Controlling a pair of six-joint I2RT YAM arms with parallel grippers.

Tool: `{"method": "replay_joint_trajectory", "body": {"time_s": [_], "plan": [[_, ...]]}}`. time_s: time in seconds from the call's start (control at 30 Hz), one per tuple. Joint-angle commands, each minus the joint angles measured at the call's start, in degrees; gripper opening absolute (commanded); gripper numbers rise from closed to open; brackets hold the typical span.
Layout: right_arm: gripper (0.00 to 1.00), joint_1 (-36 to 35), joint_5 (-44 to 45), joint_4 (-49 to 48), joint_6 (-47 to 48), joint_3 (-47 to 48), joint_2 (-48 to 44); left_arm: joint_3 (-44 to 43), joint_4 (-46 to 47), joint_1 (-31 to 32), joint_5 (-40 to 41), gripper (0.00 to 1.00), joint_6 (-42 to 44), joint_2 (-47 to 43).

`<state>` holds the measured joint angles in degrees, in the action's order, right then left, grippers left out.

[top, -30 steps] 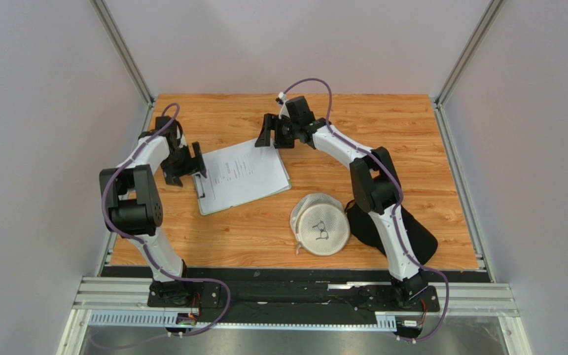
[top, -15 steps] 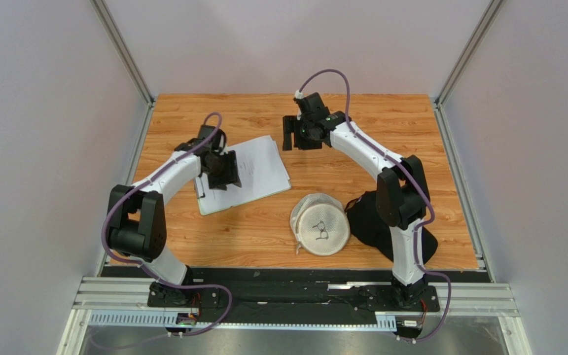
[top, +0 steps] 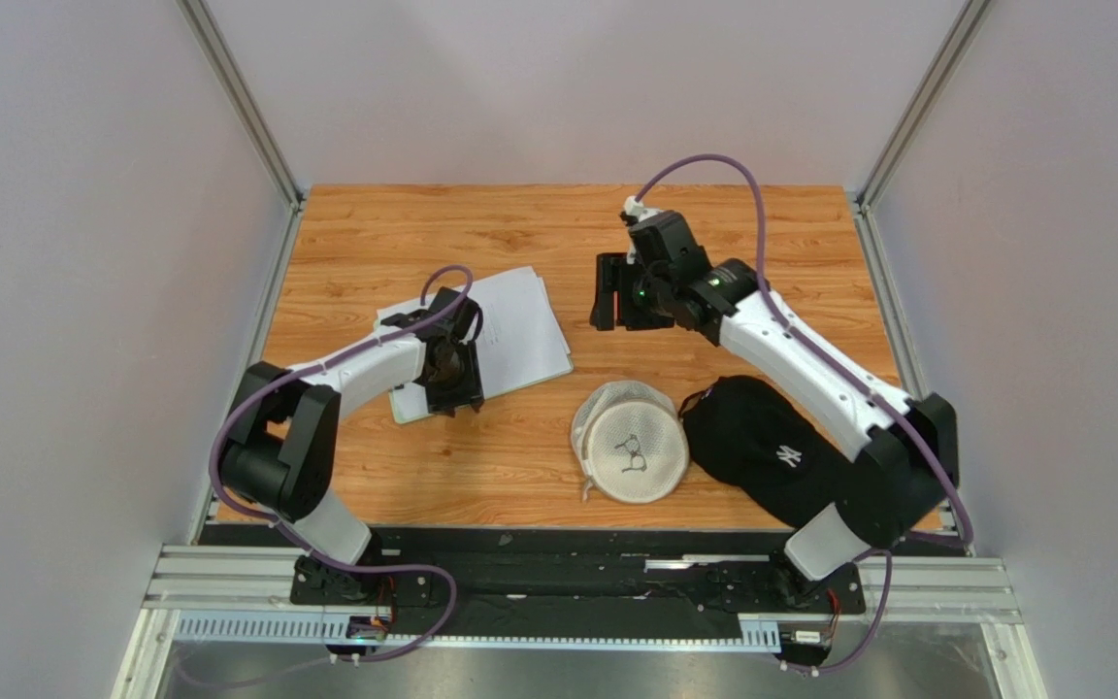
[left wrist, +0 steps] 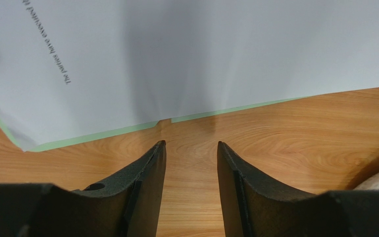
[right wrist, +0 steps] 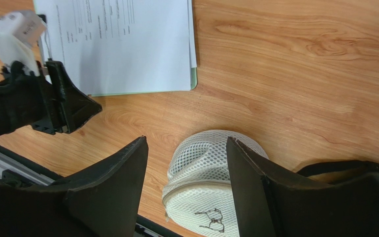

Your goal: Put the files into the folder

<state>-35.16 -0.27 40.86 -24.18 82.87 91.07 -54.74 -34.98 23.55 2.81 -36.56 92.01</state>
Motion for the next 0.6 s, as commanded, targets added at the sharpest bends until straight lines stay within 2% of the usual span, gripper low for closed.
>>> {"method": "replay_joint_trajectory", "body": {"time_s": [0.0,0.2,0.4,0.53,0.57], "plan": [[0.63,0.18,4.23,-1.75,-0.78,-3.41,-7.55,2.35,-2.19,-0.17,2.73,0.51,-2.82,-3.84],[0.63,0.18,4.14,-3.77,-1.04,-6.58,-12.22,5.34,-2.90,-3.15,1.33,0.52,-3.87,-3.94],[0.63,0.18,4.93,-4.30,0.01,-7.20,-13.20,6.05,-3.08,-11.68,-1.32,0.52,-3.96,-3.68],[0.63,0.18,4.93,-5.44,0.37,-7.64,-12.93,0.62,-3.33,-17.99,-1.22,0.52,-1.51,1.75],[0.63,0.18,4.93,-5.70,0.71,-7.64,-12.85,-1.66,-4.21,-19.49,-1.31,0.53,-0.98,5.69]]}}
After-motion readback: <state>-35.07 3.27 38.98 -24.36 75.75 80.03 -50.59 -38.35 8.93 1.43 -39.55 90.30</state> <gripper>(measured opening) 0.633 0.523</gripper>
